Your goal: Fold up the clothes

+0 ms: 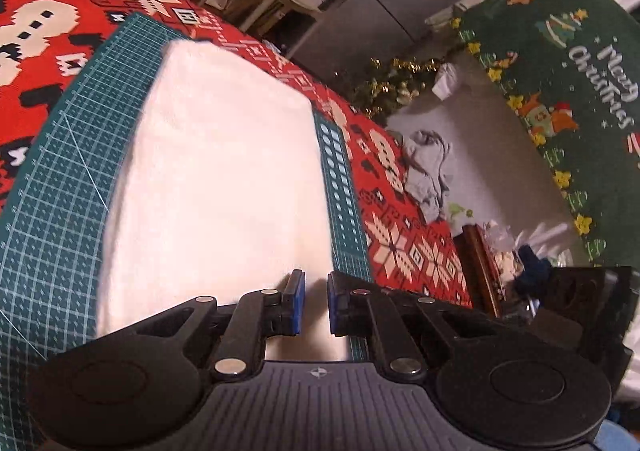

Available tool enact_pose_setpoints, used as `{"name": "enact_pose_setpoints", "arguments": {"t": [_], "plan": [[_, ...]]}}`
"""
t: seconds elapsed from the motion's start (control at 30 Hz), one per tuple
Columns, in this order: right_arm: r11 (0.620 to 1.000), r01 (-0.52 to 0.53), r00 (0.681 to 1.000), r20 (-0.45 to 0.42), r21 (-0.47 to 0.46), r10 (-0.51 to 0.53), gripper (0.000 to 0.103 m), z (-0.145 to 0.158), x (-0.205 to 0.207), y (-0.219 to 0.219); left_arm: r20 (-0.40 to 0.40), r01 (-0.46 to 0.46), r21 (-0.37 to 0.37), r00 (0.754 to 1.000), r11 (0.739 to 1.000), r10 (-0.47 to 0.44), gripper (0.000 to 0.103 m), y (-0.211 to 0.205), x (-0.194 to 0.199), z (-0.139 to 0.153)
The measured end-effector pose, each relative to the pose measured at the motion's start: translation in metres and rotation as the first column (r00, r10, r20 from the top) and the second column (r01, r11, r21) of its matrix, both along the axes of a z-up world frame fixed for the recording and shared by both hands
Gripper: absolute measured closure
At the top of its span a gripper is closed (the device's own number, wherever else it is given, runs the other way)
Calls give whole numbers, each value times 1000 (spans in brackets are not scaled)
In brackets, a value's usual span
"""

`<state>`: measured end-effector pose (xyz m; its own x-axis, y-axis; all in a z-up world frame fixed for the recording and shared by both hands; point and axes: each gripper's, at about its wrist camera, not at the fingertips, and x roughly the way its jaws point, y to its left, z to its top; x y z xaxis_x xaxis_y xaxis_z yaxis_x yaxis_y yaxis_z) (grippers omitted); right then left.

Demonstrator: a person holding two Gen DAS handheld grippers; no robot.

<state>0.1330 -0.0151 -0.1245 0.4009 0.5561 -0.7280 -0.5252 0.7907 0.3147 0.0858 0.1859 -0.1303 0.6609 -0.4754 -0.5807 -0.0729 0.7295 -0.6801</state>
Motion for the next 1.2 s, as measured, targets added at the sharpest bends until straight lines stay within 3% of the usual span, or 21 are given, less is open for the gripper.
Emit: {"name": "enact_pose_setpoints", "arguments": {"t": [0.33, 0.47, 0.57, 0.77, 0.93, 1.2], "plan": [[996, -66, 998, -27, -60, 65, 103, 14, -35, -11, -10, 23, 26, 1000, 999, -23, 93, -11, -24, 3], [998, -36, 999, -30, -43, 35, 102, 24, -33, -23, 8, 11, -10, 1000, 1000, -11, 93, -5, -29, 12], [1000, 14, 1000, 6, 0, -14, 102, 31, -18, -30, 43, -15, -12, 999, 1000, 16, 93, 2, -18, 21], [991, 119, 989, 86, 67, -124, 102, 23, 26, -30, 57, -49, 51, 997, 998, 46, 93, 13, 27, 27], [998, 44, 985, 164, 50, -52, 101, 11, 55, -11, 31, -63, 64, 998, 996, 61, 93, 22, 56, 12], [998, 16, 986, 163, 68, -27, 97, -12, 95, 12, 39, -85, 37, 996, 996, 84, 93, 27, 88, 6]]}}
